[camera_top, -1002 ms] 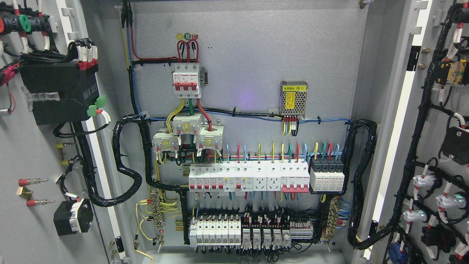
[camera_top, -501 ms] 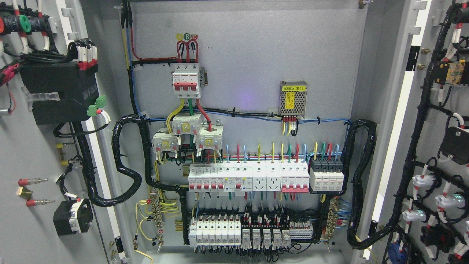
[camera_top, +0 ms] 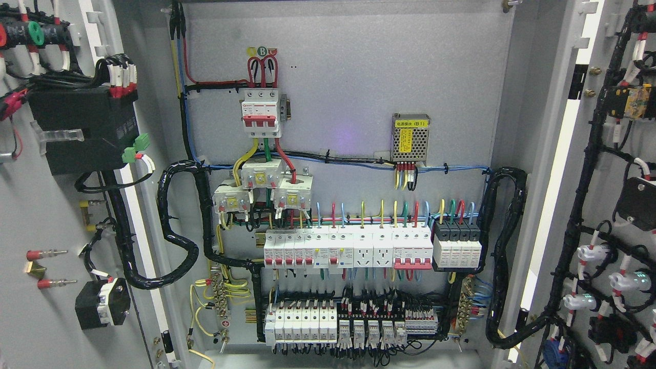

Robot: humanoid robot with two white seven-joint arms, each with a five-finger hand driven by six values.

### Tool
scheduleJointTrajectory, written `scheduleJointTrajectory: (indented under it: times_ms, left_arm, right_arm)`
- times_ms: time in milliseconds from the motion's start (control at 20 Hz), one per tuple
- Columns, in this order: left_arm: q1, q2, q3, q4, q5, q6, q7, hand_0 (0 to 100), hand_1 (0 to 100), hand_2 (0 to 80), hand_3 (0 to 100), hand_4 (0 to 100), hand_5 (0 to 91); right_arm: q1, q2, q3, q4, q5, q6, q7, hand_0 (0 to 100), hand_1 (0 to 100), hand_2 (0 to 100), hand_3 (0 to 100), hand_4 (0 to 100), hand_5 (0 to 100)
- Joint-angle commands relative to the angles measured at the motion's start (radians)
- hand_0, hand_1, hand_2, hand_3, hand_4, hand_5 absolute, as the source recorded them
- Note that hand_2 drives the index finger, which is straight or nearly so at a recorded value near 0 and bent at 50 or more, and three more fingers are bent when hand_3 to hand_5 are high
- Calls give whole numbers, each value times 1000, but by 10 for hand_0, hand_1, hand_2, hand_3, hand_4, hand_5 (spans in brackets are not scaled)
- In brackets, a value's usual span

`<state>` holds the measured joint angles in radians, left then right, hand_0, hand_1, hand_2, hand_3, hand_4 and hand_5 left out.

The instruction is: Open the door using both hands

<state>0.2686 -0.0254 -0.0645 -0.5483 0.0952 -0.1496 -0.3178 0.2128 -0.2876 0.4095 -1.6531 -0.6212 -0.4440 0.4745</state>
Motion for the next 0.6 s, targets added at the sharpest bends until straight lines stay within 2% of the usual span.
scheduleJointTrajectory:
  times_ms: [0,50,150,301,451,551]
  left_arm:
    - [142,94,-132,-703,-6,-1,13,0,0,0,0,0,0]
    - [152,105,-135,-757,-6,-1,13,0,0,0,0,0,0]
    - [156,128,-149,-856,-8,-1,13,0,0,0,0,0,0]
    - [156,174,-155,-975,-6,-1,13,0,0,0,0,0,0]
    - [156,205,-158,-1073,-3,-2,11,0,0,0,0,0,0]
    - [161,216,-172,-1125,-3,-4,11,0,0,0,0,0,0]
  right_arm:
    - [117,-71,-188,-233,1,-91,-7,379,0,0,0,0,0]
    - [120,-85,-205,-243,1,-122,-7,379,0,0,0,0,0]
    - [120,-91,-236,-255,0,-150,-7,379,0,0,0,0,0]
    - [119,-107,-259,-277,1,-150,-7,379,0,0,0,0,0]
    - [119,-137,-305,-330,0,-151,-7,379,0,0,0,0,0]
    - [117,-145,-336,-373,0,-151,-7,379,0,0,0,0,0]
